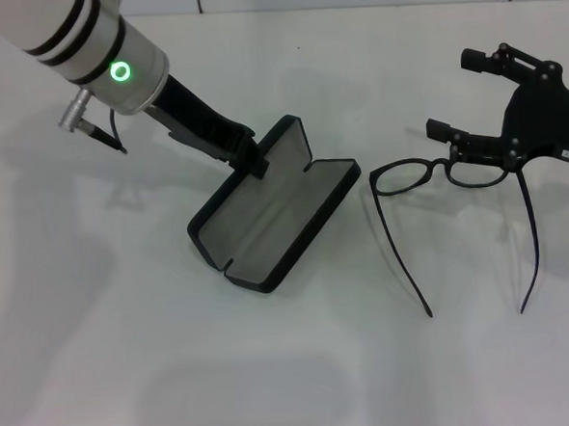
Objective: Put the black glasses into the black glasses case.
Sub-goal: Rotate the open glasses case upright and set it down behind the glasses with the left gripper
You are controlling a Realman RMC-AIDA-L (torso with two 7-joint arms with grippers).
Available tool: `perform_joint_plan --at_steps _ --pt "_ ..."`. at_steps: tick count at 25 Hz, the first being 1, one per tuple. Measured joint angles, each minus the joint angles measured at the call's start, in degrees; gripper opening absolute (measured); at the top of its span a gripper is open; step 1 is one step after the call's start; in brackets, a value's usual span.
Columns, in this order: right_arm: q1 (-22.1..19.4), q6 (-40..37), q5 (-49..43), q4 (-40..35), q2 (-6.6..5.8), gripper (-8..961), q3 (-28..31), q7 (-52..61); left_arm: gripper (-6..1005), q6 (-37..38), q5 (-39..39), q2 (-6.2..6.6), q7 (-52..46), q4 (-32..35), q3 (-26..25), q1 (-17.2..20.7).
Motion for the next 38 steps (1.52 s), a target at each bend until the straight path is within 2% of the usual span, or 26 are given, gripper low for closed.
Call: perform_joint_plan --at_steps 8,15,20,25,32,38 --pt "-0.3 -0.8 0.1 1.5 0.07 874 0.6 -0.9 224 -4.0 0.5 -0.14 7.9 0.3 0.0 -1.8" --pt "-0.9 -1.9 1.1 2.2 0.06 874 0.7 -1.0 220 -10.3 3.3 -0.25 20.3 0.5 0.0 -2.5" --pt "-1.7 -2.0 2.3 2.3 0.06 874 0.7 -1.1 216 -12.8 6.6 -0.82 30.6 1.7 0.0 -3.1" --pt "-1.7 -2.1 2.8 2.8 0.06 874 0.7 -1.1 192 -14.2 6.1 -0.73 33.0 4.8 0.0 -4.0" --pt "-1.9 -2.1 3.7 3.0 -0.05 873 0.7 -1.1 189 -13.6 3.0 -0.71 33.1 4.7 -0.1 -6.1" --pt "-2.0 -1.6 3.8 3.0 -0.13 873 0.7 -1.1 190 -13.9 0.7 -0.99 36.6 5.0 -0.1 -6.3"
